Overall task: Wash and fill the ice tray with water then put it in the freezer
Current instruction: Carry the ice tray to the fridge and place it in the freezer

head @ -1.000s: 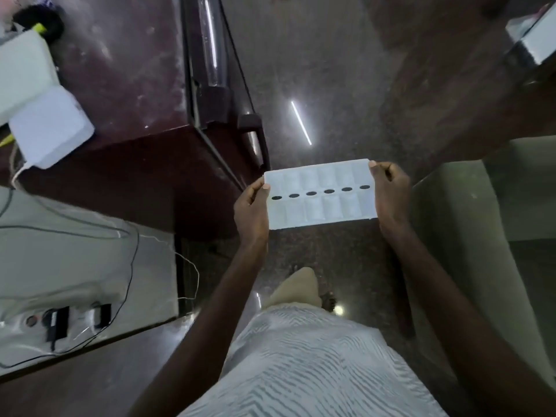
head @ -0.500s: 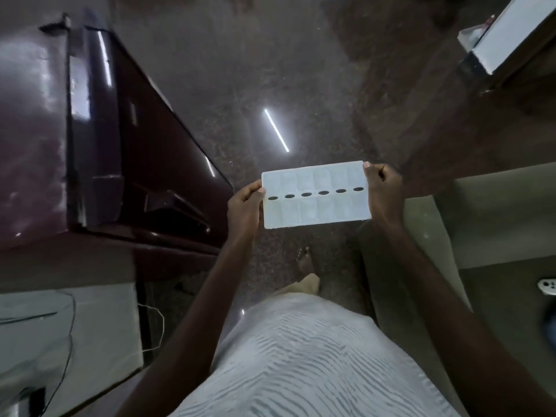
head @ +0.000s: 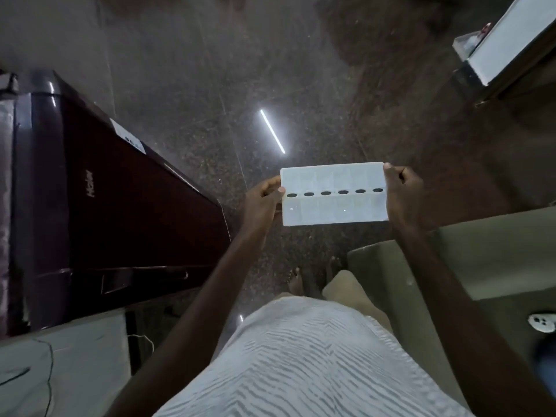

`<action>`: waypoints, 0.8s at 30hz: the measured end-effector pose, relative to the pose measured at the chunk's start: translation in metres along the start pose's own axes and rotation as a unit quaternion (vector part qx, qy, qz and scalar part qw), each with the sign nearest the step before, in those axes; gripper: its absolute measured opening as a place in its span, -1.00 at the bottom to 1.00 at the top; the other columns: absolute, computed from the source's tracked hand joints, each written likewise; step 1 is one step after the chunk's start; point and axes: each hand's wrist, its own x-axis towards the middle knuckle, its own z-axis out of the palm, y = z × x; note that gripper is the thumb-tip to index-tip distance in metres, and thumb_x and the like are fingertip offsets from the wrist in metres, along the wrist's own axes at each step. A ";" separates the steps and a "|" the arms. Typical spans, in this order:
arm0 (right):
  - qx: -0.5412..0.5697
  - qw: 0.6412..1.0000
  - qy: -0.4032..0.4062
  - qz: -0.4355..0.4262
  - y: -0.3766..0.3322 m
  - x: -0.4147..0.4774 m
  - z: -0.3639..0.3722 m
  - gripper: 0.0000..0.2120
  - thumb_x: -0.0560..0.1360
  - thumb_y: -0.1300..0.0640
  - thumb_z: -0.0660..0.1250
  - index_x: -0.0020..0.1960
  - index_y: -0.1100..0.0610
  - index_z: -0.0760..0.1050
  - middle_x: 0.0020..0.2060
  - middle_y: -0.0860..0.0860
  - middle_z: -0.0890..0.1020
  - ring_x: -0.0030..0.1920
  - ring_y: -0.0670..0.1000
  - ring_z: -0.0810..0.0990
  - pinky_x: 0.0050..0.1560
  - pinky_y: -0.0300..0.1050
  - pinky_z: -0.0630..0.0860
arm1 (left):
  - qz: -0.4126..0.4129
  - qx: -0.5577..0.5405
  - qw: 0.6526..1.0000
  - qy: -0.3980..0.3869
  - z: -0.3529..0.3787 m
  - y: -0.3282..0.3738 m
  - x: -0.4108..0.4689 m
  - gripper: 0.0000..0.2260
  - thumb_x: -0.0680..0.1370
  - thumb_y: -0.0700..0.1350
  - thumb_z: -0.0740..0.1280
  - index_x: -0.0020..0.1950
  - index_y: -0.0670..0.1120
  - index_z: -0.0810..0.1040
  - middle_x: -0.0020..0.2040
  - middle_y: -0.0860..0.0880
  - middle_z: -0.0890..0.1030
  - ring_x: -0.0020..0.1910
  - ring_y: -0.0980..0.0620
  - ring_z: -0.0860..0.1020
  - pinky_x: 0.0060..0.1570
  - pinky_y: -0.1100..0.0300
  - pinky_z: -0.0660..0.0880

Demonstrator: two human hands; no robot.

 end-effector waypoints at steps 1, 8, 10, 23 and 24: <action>0.001 1.000 0.002 0.003 -0.001 0.009 -0.002 -0.64 0.67 -0.09 0.25 0.05 0.21 0.58 -0.10 0.07 0.64 -0.10 0.02 0.58 -0.15 -0.09 0.46 | -0.001 -0.001 1.000 -0.002 0.007 0.005 0.004 -0.73 0.66 -0.20 0.30 0.34 -0.07 0.62 0.08 -0.07 0.73 -0.05 -0.01 0.72 -0.23 0.17 0.62; -0.014 1.000 -0.005 0.002 -0.015 0.078 -0.013 -0.65 0.64 -0.18 0.24 0.00 0.09 0.58 -0.14 0.00 0.66 -0.06 0.07 0.65 0.00 0.09 0.59 | -0.017 -0.013 1.000 0.016 0.050 0.038 0.047 -0.71 0.64 -0.24 0.31 0.35 -0.08 0.61 0.09 -0.08 0.73 -0.06 -0.03 0.72 -0.26 0.18 0.61; -0.016 1.000 -0.013 -0.006 -0.022 0.101 -0.013 -0.65 0.64 -0.19 0.23 0.00 0.07 0.57 -0.14 0.00 0.66 -0.07 0.08 0.65 0.01 0.14 0.61 | -0.023 -0.019 0.999 0.016 0.060 0.049 0.062 -0.70 0.64 -0.26 0.31 0.36 -0.10 0.60 0.12 -0.08 0.73 -0.01 -0.06 0.72 -0.23 0.15 0.63; 0.004 0.998 -0.059 -0.034 -0.066 0.213 0.013 -0.65 0.65 -0.12 0.26 0.00 0.18 0.56 -0.12 0.08 0.66 -0.14 0.01 0.59 -0.15 -0.07 0.50 | -0.057 -0.043 0.996 0.061 0.095 0.097 0.138 -0.65 0.62 -0.37 0.25 0.36 -0.15 0.59 0.09 -0.09 0.73 0.06 -0.11 0.71 -0.16 0.07 0.65; 0.004 0.997 -0.068 -0.037 -0.070 0.220 0.017 -0.65 0.65 -0.10 0.26 0.01 0.19 0.55 -0.12 0.08 0.65 -0.14 -0.01 0.57 -0.15 -0.08 0.49 | -0.060 -0.046 0.995 0.064 0.094 0.100 0.142 -0.64 0.62 -0.39 0.24 0.37 -0.15 0.58 0.08 -0.08 0.73 0.01 -0.08 0.72 -0.21 0.09 0.65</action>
